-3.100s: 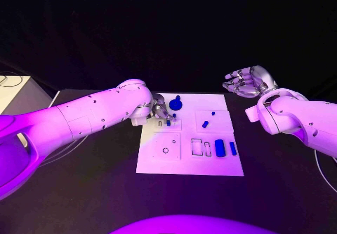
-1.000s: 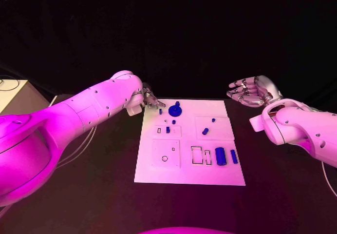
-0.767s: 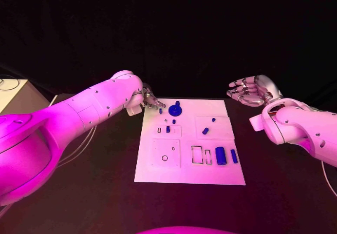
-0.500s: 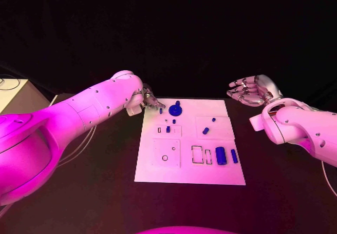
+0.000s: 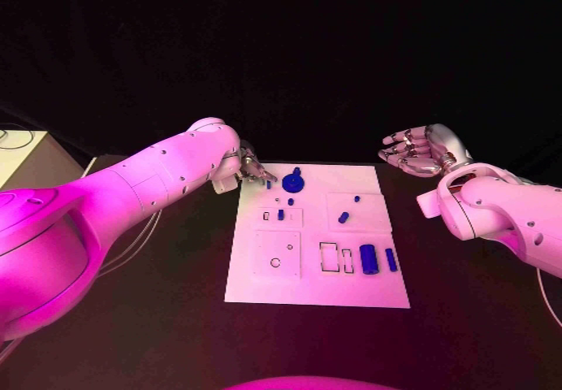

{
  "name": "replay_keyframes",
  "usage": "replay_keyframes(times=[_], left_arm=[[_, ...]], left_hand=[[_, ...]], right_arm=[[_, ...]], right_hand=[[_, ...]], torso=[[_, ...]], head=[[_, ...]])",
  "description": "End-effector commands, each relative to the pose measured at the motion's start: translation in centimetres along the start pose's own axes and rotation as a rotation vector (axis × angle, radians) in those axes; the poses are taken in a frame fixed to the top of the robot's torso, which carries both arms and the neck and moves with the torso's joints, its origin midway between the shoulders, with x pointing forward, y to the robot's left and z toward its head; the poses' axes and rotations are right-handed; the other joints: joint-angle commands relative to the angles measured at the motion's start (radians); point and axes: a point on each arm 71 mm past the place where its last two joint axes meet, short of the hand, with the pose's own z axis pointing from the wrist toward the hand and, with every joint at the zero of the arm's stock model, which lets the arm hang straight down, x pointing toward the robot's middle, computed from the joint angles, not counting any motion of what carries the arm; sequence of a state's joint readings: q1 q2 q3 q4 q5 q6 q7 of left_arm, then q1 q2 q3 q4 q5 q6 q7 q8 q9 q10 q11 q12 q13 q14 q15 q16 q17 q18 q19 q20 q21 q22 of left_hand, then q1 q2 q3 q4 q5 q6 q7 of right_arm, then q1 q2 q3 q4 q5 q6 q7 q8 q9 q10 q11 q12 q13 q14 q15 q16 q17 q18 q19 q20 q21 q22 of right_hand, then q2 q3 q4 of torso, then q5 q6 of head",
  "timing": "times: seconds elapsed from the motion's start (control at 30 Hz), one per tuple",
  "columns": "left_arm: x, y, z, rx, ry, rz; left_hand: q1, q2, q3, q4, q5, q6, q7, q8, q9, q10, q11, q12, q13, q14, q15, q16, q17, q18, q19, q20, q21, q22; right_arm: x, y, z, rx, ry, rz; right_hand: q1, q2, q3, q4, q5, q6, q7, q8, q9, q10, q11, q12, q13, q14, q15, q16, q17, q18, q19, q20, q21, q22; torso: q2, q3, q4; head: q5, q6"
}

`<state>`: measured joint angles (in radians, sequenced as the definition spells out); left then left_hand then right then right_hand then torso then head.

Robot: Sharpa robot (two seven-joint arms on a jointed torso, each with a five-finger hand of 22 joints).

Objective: Assemble the parts on the task board

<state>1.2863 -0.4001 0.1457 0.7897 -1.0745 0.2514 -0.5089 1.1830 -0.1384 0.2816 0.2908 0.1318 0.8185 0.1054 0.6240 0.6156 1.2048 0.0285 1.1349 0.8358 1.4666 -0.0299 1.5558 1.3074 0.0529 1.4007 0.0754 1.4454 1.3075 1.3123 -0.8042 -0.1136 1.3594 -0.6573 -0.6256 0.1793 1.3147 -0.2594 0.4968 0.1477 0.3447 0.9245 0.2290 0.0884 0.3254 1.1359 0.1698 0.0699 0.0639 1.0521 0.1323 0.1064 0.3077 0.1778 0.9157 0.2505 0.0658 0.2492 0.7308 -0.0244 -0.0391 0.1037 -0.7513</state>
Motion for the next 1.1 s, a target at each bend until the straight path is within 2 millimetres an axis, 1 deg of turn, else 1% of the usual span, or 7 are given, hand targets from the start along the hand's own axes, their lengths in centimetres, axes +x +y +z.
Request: replay_keyframes(times=[0.03,0.4,0.5,0.63,0.9,0.93,1.1], left_arm=[[0.11,-0.31,-0.04,0.017,0.019,-0.008],[0.16,-0.38,0.05,0.021,0.017,-0.024],[0.13,-0.35,0.08,0.021,0.015,-0.033],[0.12,-0.30,0.11,0.023,0.017,-0.042],[0.22,-0.27,0.11,0.027,0.033,-0.050],[0.24,-0.29,0.10,0.027,0.035,-0.050],[0.36,-0.37,0.08,0.032,0.044,-0.052]], left_hand=[[0.007,0.002,0.006,-0.001,0.005,-0.003,-0.005,0.005,0.001,0.001,-0.003,0.004,0.001,0.096,-0.005,0.003,0.239,0.007,0.004,-0.004,0.004,0.003],[0.033,0.021,0.034,-0.001,0.004,0.000,-0.009,0.007,-0.003,0.004,-0.007,0.006,0.001,0.097,-0.008,0.004,0.241,0.007,0.004,-0.005,0.005,0.005],[0.051,0.039,0.066,-0.001,0.005,0.000,-0.010,0.007,-0.007,0.004,-0.009,0.006,0.000,0.097,-0.010,0.005,0.242,0.007,0.005,-0.006,0.005,0.006],[0.082,0.046,0.127,-0.004,0.006,-0.001,-0.013,0.008,-0.012,0.003,-0.012,0.005,-0.003,0.098,-0.012,0.005,0.243,0.007,0.004,-0.008,0.004,0.006],[0.113,0.002,0.301,-0.025,0.005,-0.001,-0.016,0.023,-0.011,0.004,-0.016,0.005,-0.009,0.098,-0.016,0.005,0.243,0.008,0.003,-0.011,0.003,0.006],[0.108,-0.010,0.346,-0.038,0.005,0.006,-0.020,0.030,-0.009,0.008,-0.018,0.006,-0.008,0.099,-0.018,0.007,0.246,0.007,0.003,-0.013,0.003,0.007],[0.096,-0.031,0.444,-0.093,0.005,0.011,-0.025,0.046,0.005,0.013,-0.024,0.003,-0.013,0.099,-0.022,0.008,0.249,0.007,0.005,-0.017,0.004,0.010]], right_arm=[[0.04,0.19,0.03,-0.016,0.001,-0.002],[0.10,0.23,0.05,-0.017,0.001,-0.001],[0.12,0.24,0.06,-0.018,0.002,-0.001],[0.13,0.25,0.06,-0.018,0.002,-0.001],[0.15,0.23,0.08,-0.016,0.004,-0.001],[0.16,0.23,0.08,-0.016,0.004,-0.001],[0.17,0.22,0.11,-0.015,0.004,-0.001]], right_hand=[[-0.002,0.001,-0.002,-0.006,0.004,-0.004,0.006,-0.006,-0.001,-0.004,0.001,-0.003,-0.001,-0.001,0.005,-0.006,-0.002,0.005,-0.007,0.003,-0.003,-0.002],[-0.002,0.002,-0.002,-0.006,0.005,-0.004,0.006,-0.006,-0.001,-0.004,0.001,-0.003,-0.001,-0.001,0.005,-0.006,-0.002,0.005,-0.007,0.003,-0.003,-0.002],[-0.002,0.002,-0.002,-0.006,0.005,-0.004,0.006,-0.006,-0.001,-0.004,0.001,-0.003,-0.001,-0.001,0.005,-0.006,-0.002,0.005,-0.007,0.003,-0.003,-0.002],[-0.002,0.002,-0.002,-0.006,0.005,-0.004,0.006,-0.006,-0.001,-0.004,0.001,-0.003,-0.001,-0.001,0.005,-0.006,-0.002,0.005,-0.007,0.003,-0.003,-0.002],[0.000,0.003,-0.001,-0.007,0.009,-0.003,0.006,-0.007,-0.001,-0.004,0.001,-0.002,-0.001,-0.004,0.006,-0.008,-0.005,0.005,-0.010,0.005,-0.002,-0.006],[0.001,0.003,0.000,-0.009,0.018,-0.002,0.006,-0.007,-0.002,-0.004,0.001,-0.002,-0.001,-0.004,0.006,-0.009,-0.007,0.005,-0.012,0.005,-0.002,-0.010],[0.001,0.003,0.001,-0.009,0.024,-0.002,0.006,-0.008,-0.002,-0.005,0.001,-0.002,-0.001,-0.004,0.006,-0.010,-0.008,0.006,-0.013,0.006,-0.002,-0.012]], torso=[[0.001,0.0001,0.0004],[0.001,0.0001,-0.0004],[0.000,0.0006,0.0000],[0.000,0.0009,0.0005],[0.000,0.0006,-0.0001],[0.000,0.0005,0.0001],[-0.001,0.0004,0.0015]], head=[[-0.001,-0.001],[-0.002,-0.003],[-0.002,-0.003],[-0.002,-0.003],[-0.001,-0.005],[-0.001,-0.005],[-0.001,-0.005]])
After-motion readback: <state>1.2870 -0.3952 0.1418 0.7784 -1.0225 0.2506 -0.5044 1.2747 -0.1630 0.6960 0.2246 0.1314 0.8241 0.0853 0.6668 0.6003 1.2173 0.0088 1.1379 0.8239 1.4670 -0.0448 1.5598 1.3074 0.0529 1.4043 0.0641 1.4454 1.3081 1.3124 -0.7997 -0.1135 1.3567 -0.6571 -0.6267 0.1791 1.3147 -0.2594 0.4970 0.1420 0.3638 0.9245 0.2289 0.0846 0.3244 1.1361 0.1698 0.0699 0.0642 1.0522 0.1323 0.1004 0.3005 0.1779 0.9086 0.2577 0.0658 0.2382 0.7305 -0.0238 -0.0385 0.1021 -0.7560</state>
